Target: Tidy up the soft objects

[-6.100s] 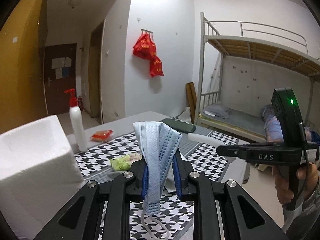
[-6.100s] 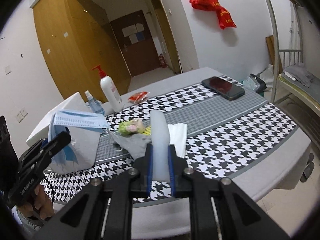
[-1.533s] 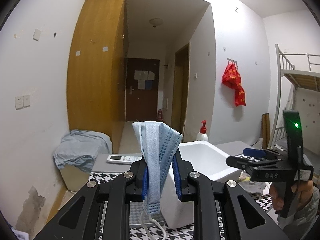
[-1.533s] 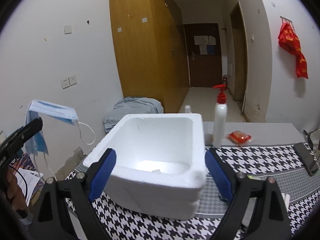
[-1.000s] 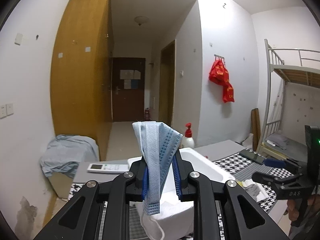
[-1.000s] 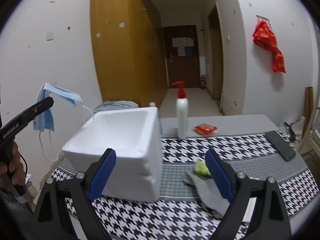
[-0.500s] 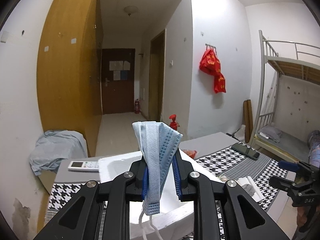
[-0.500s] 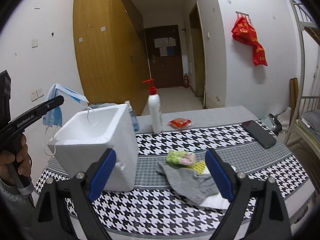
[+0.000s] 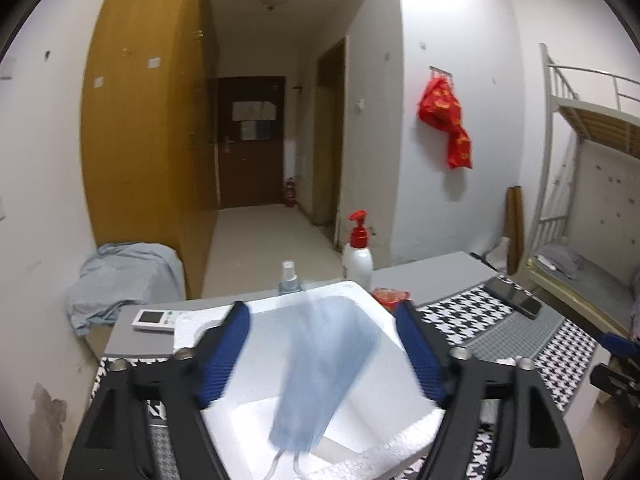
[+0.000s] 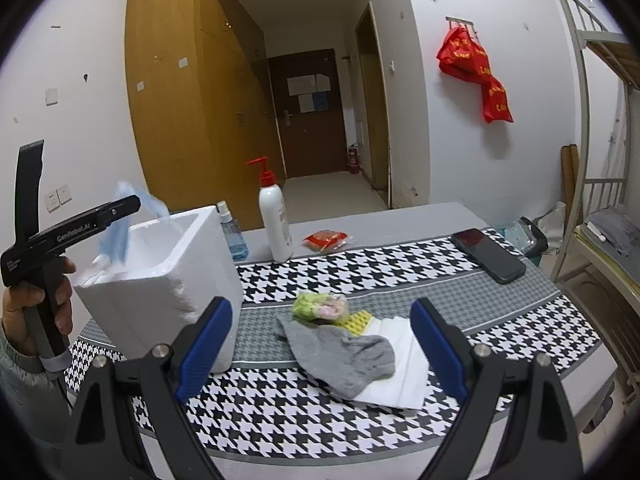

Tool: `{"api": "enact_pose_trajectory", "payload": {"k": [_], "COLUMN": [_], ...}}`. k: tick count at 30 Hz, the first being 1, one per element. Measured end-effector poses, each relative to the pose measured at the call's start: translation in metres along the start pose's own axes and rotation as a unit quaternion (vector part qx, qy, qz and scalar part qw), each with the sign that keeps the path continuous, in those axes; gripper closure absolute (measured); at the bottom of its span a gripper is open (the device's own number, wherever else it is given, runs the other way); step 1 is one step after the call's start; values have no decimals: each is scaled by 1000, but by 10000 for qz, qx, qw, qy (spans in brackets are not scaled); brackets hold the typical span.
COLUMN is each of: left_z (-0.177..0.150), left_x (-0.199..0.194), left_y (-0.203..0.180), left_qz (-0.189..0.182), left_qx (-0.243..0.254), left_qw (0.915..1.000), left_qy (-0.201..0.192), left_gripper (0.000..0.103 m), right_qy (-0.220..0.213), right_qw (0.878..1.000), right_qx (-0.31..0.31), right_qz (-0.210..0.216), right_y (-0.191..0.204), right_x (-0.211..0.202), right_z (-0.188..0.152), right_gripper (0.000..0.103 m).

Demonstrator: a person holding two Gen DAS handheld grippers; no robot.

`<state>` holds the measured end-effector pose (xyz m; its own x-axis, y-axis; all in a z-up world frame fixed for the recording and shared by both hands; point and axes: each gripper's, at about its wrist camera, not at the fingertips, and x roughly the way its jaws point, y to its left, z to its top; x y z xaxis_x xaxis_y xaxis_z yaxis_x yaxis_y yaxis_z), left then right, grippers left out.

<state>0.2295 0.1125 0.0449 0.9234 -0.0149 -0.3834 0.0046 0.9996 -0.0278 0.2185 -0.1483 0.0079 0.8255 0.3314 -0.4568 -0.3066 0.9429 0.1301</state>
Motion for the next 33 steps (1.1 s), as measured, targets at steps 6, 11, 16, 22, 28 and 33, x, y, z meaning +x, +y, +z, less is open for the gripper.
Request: {"api": "enact_pose_trajectory", "payload": {"k": [6, 11, 16, 22, 28, 33], "left_z": [-3, -2, -3, -6, -8, -13], "left_x": [-2, -10, -25, -44, -66, -85], "left_y": [-5, -8, -12, -20, -33, -50], "left_qz": [104, 79, 46, -33, -80, -55], "left_qx": [-4, -35, -85, -84, -111, -108], "left_qw": [9999, 9999, 9997, 9994, 9988, 9983], "left_qy": [-37, -102, -239, -346, -461, -567], "left_gripper": [6, 3, 1, 1, 1, 1], "right_qy": [-20, -27, -41, -120, -136, -225], "right_qw": [10000, 10000, 10000, 9999, 9999, 9997], "right_qx": [60, 85, 56, 54, 59, 9], "right_qz": [-35, -36, -33, -24, 21, 118], "right_y": [-11, -16, -17, -20, -23, -29], "right_x": [-3, -7, -14, -26, -38, -57], "right_z": [0, -1, -1, -3, -8, -12], "right_gripper": [10, 10, 10, 10, 10, 10]}}
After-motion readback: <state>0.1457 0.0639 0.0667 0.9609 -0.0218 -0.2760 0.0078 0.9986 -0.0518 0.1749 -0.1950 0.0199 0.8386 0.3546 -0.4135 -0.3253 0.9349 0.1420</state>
